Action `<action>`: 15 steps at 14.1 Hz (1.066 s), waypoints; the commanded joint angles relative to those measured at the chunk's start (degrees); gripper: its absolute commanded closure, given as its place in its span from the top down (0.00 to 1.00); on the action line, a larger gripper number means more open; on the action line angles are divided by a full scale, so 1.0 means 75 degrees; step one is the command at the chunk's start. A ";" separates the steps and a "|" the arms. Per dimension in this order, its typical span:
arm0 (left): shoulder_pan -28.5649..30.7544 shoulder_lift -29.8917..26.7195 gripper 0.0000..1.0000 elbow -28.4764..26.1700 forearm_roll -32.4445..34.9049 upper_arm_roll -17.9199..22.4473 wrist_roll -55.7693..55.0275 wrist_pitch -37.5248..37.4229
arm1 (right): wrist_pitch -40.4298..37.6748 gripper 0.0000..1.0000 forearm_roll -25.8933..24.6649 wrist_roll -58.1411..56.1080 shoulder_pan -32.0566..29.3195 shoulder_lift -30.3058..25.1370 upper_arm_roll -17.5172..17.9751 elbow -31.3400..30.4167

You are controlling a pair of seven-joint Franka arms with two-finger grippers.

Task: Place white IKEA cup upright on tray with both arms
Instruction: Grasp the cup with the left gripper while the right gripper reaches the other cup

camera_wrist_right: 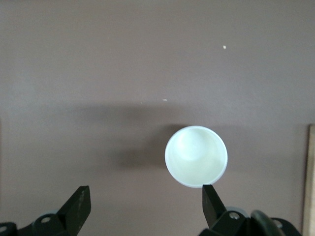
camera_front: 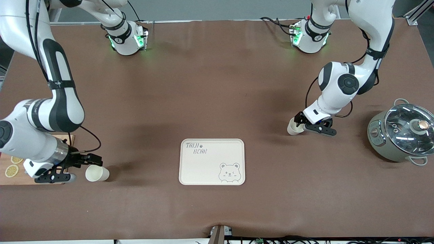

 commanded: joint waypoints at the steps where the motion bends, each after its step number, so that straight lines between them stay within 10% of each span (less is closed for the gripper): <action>1: 0.0070 0.0139 1.00 0.0016 -0.0068 -0.0039 0.0199 0.0187 | 0.0127 1.00 -0.0333 -0.0069 0.0095 0.0699 -0.0045 0.0755; 6: 0.0058 0.0233 1.00 0.0040 -0.0044 -0.0039 0.0304 0.0187 | 0.0608 1.00 -0.0792 -0.0046 0.0072 0.1204 -0.0057 0.0744; 7: 0.0070 0.0210 0.01 0.0005 -0.0044 -0.0039 0.0328 0.0187 | 0.0632 1.00 -0.0815 -0.0034 0.0084 0.1263 -0.0068 0.0744; 15: 0.0035 0.0303 0.00 0.0180 -0.0033 -0.0039 0.0317 0.0187 | 0.0889 1.00 -0.1119 0.0001 0.0119 0.1591 -0.0068 0.0686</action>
